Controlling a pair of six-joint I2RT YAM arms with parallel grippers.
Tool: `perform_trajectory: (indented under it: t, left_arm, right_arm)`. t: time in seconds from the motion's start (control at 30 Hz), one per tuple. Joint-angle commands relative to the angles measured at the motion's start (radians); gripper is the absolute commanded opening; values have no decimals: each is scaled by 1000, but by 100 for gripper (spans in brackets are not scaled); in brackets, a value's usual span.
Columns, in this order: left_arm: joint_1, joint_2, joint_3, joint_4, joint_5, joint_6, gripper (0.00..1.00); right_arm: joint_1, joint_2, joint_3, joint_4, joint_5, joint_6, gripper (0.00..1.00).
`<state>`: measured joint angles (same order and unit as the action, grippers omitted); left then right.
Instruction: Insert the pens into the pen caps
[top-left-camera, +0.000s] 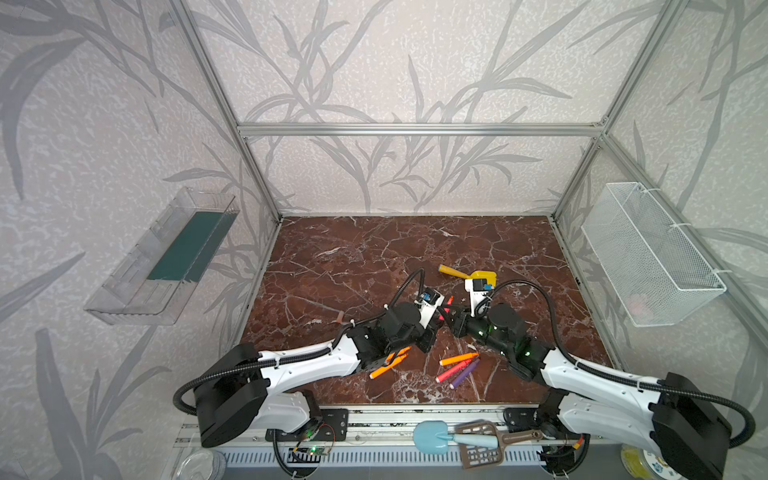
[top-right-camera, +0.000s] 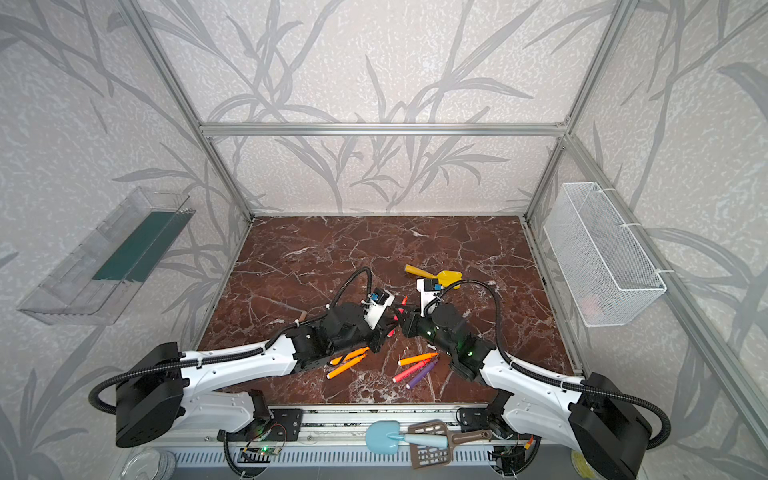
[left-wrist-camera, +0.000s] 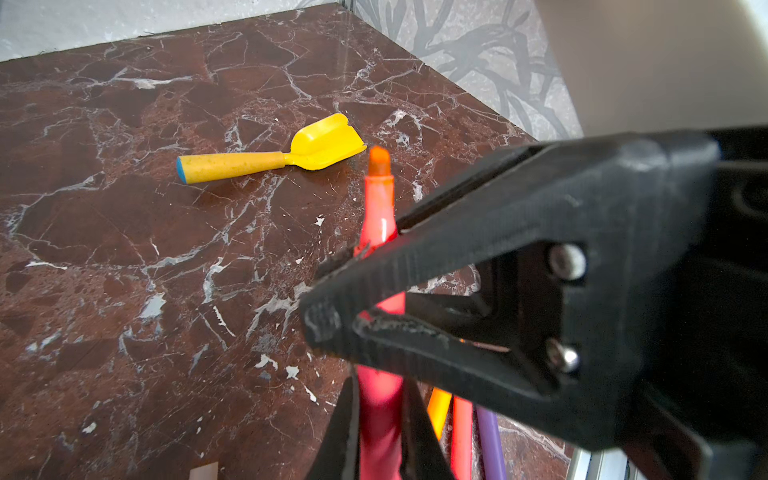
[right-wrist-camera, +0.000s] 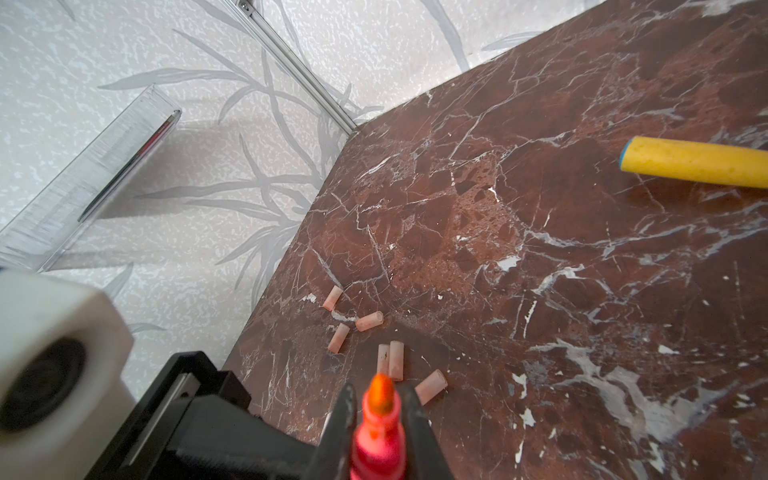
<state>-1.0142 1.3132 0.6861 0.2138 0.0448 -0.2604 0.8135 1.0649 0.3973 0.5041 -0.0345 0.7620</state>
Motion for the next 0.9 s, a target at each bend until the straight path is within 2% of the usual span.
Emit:
perform_trajectory:
  t: [0.0,0.13,0.43,0.57,0.73,0.87]
  left_arm:
    - [-1,0,26,10,24,21,11]
    - [-1,5,27,12,24,18,19]
    - [-1,14,30,10,23,15,31]
    - [-1,12,28,12,21,12,31]
    - [0,5,21,19,19,10,16]
    - [-1,0,20,19,9,7,2]
  right_arm:
    - [27,13,22,82,-30,34,0]
    - [42,25,3,141,-33,64,0]
    - [64,46,-52,277,-36,152,0]
    - [68,62,-85,352,-51,208,0]
    - [88,64,-102,368,-25,222,0]
    - [88,42,-98,309,12,221,0]
